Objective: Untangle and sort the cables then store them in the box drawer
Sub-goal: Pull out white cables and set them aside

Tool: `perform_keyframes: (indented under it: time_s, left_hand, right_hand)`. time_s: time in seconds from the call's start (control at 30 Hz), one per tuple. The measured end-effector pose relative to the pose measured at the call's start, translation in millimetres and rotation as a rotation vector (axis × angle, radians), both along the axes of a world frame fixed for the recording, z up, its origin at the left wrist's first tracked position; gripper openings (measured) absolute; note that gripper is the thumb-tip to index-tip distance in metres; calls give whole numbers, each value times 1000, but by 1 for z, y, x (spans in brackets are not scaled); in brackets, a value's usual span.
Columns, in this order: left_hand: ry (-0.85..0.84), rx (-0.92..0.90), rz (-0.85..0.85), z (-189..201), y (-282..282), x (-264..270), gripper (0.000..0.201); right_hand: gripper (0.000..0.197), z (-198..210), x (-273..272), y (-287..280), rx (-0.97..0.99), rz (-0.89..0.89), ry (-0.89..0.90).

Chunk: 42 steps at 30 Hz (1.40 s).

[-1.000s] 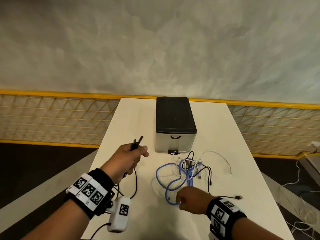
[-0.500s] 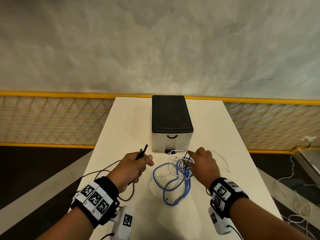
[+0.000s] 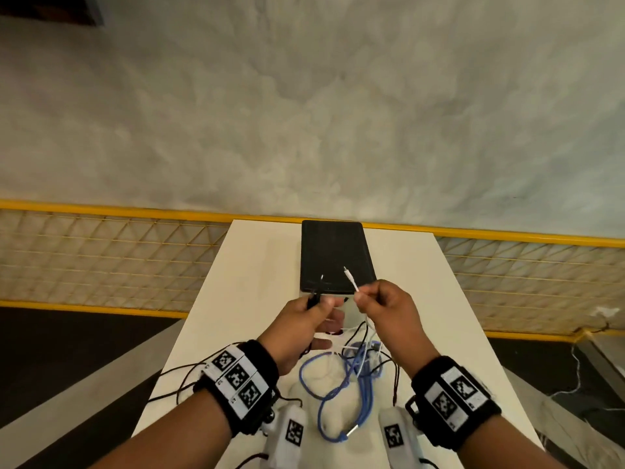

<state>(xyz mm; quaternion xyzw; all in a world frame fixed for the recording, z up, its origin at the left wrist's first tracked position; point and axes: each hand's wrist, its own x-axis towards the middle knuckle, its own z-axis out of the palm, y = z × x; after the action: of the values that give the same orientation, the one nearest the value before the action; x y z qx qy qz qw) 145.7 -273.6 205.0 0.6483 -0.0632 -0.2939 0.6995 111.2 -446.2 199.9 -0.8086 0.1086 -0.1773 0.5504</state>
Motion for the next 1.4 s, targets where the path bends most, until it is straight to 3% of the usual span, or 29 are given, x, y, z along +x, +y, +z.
perform_keyframes:
  time_s: [0.23, 0.33, 0.43, 0.5, 0.6, 0.7, 0.8, 0.93, 1.07, 1.17, 1.3, 1.4]
  left_hand:
    - [19, -146, 18, 23, -37, 0, 28]
    - [11, -124, 37, 20, -39, -3, 26]
    - [9, -111, 111, 16, -34, -1, 25]
    - [22, -142, 169, 15, -29, 2, 26]
    - [13, -191, 166, 14, -25, -1, 27]
    - [-65, -133, 112, 12, -24, -15, 30]
    - [-235, -22, 96, 11, -14, -32, 32]
    - [-323, -87, 194, 27, 12, -39, 30]
    - [-314, -371, 346, 64, 45, -32, 29]
    - [-357, -508, 451, 99, 87, -17, 30]
    - [-513, -263, 595, 119, 119, 2, 34]
    - [-672, 151, 477, 102, 91, -2, 22]
  right_hand:
    - [13, 11, -9, 18, 79, -35, -130]
    - [16, 6, -13, 17, 39, 36, -87]
    - [4, -7, -19, 11, 62, -40, 11]
    - [28, -20, -25, 6, 231, -55, 186]
    - [43, -26, -29, 16, 446, 150, 512]
    - [34, -24, -17, 21, 880, 201, 478]
    - [23, -22, -1, 13, 1313, 74, 384]
    - [29, -30, 7, 3, 1441, -86, 386]
    - [32, -30, 11, -6, 1474, -127, 378]
    - [33, -38, 12, -23, 1535, -253, 321]
    - [32, -40, 7, -23, 1501, -259, 337]
    - [33, -36, 4, -6, 1429, -176, 353]
